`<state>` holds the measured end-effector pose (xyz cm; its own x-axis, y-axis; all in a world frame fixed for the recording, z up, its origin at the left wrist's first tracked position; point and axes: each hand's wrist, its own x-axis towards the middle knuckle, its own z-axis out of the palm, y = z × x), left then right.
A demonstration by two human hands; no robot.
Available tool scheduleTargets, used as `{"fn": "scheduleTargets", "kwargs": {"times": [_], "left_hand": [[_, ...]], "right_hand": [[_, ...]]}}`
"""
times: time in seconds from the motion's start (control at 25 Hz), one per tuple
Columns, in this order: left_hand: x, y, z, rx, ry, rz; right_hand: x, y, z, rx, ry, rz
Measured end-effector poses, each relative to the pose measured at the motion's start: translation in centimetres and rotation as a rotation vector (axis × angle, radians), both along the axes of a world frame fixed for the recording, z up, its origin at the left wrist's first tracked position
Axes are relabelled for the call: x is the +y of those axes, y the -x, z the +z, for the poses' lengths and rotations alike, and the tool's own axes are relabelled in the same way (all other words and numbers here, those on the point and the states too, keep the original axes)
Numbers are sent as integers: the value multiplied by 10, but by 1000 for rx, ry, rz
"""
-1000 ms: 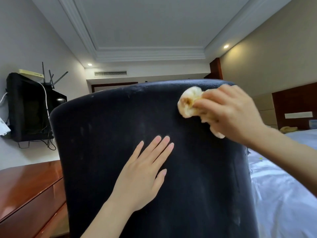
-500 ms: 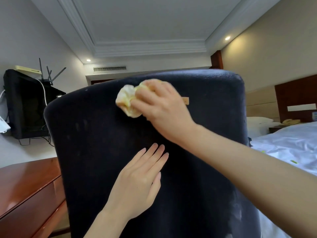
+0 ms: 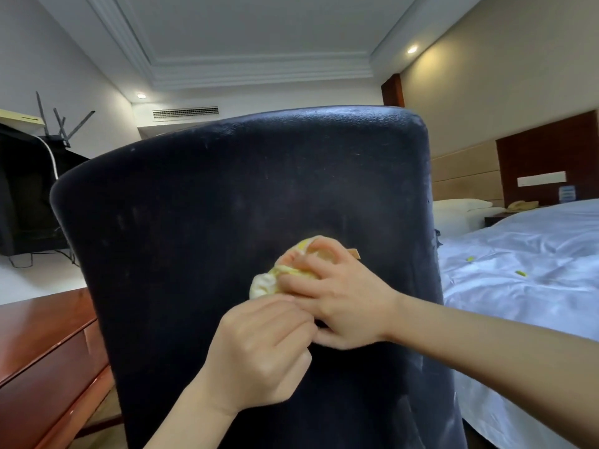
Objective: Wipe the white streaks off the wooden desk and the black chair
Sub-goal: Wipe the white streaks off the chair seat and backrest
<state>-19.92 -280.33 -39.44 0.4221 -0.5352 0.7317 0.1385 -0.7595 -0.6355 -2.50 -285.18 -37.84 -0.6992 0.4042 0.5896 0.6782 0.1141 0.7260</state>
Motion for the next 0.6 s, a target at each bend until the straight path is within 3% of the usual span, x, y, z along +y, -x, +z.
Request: {"fn": "scheduleTargets", "kwargs": {"times": [0.28, 0.44, 0.6], "left_hand": [[-13, -27, 13, -50, -23, -14], [-17, -51, 9, -100, 113, 67], [-14, -67, 2, -8, 228, 324]], "right_hand": [[-55, -89, -47, 123, -206, -41], [-78, -118, 6, 327, -437, -19], [-85, -111, 73, 517, -537, 45]]}}
